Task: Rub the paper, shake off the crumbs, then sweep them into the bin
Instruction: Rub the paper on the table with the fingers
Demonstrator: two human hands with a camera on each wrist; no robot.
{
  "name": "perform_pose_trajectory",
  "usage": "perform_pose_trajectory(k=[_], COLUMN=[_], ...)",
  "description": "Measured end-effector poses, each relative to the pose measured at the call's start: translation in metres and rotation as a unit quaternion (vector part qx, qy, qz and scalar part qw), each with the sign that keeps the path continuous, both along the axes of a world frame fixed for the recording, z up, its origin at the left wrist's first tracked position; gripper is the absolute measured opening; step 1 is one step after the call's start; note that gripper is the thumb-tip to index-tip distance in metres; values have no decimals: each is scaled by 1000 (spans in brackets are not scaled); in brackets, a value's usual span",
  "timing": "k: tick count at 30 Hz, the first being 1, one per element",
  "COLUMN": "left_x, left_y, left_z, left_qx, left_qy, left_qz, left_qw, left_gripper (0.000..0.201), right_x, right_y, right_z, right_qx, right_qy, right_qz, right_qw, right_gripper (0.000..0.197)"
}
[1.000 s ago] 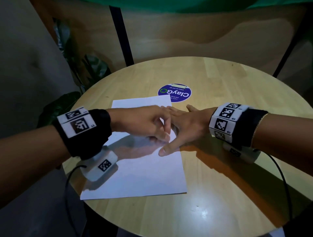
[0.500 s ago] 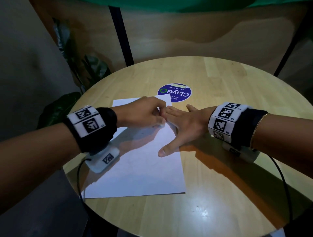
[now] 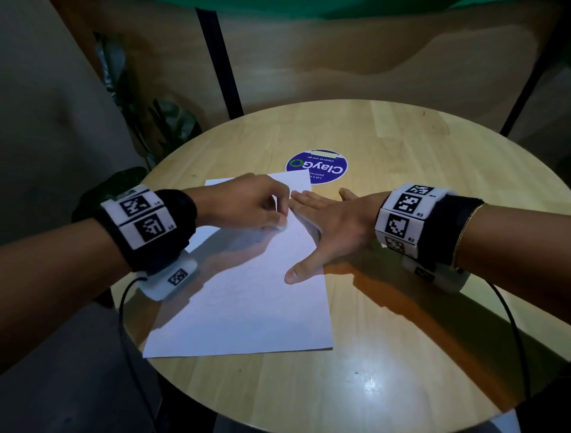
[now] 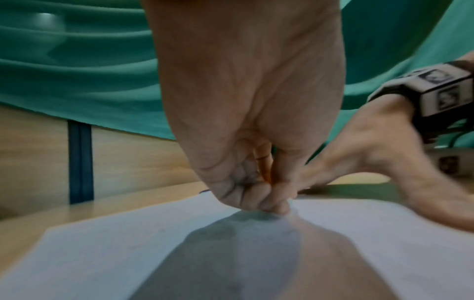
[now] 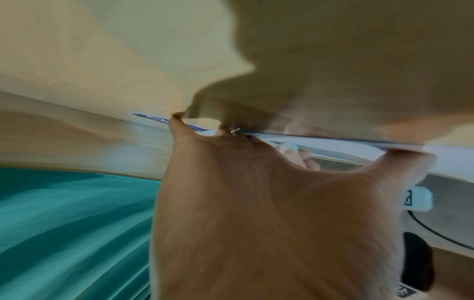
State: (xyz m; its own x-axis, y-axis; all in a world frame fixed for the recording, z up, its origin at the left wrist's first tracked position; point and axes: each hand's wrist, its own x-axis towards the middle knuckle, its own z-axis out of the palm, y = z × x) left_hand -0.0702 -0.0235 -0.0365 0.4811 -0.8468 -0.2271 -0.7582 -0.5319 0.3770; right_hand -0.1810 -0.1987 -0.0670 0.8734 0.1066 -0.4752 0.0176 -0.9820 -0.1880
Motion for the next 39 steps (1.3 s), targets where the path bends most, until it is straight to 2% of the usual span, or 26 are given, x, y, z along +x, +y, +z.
perform_pose_trajectory(k=[4, 5, 8, 9, 12, 13, 16, 17, 20, 21, 24, 25, 29, 33, 37, 39], left_x=[-17, -15, -2, -4, -16, -13, 4, 4, -10, -10, 3, 3, -11, 2, -8, 0], left_y=[4, 4, 2, 2, 2, 2, 2, 2, 3, 4, 7, 8, 13, 18, 18, 19], left_z=[-4, -3, 1, 1, 2, 4, 6, 6, 2, 2, 4, 4, 2, 4, 4, 5], left_qx=[40, 43, 13, 15, 81, 85, 36, 27, 75, 83, 38, 23, 74, 28, 78, 65], left_qy=[115, 110, 4, 8, 116, 119, 1, 5, 122, 131, 12, -1, 137, 24, 122, 67], left_qz=[-53, -55, -19, -25, -81, -82, -34, -28, -75, -80, -36, -28, -77, -25, -54, -35], left_qw=[991, 991, 1000, 1000, 987, 986, 999, 999, 987, 985, 999, 999, 985, 999, 988, 995], left_gripper=[10, 11, 7, 7, 9, 9, 6, 7, 9, 9, 8, 8, 11, 11, 10, 9], right_x=[-3, -5, -5, -5, -5, -5, -4, -4, -5, -4, -3, -3, -4, -2, -3, -2], right_y=[3, 4, 6, 6, 6, 6, 8, 8, 8, 8, 8, 8, 9, 10, 10, 10], right_z=[2, 4, 9, 9, 7, 7, 9, 9, 8, 8, 8, 9, 10, 8, 10, 9], right_qx=[3, 3, 5, 3, 4, 5, -1, -2, -2, -2, -6, -7, -7, -17, -11, -19], right_qy=[-2, 1, 7, 8, 9, 8, 10, 11, 17, 18, 22, 22, 20, 20, 22, 22], right_qz=[0, -2, -1, -1, -4, -5, 1, 1, -3, -3, 1, 3, 0, 2, -2, 0], right_qw=[1000, 1000, 1000, 1000, 1000, 1000, 1000, 1000, 1000, 1000, 1000, 1000, 1000, 1000, 1000, 1000], right_gripper=[138, 133, 122, 121, 121, 121, 125, 125, 126, 127, 129, 128, 126, 132, 130, 132])
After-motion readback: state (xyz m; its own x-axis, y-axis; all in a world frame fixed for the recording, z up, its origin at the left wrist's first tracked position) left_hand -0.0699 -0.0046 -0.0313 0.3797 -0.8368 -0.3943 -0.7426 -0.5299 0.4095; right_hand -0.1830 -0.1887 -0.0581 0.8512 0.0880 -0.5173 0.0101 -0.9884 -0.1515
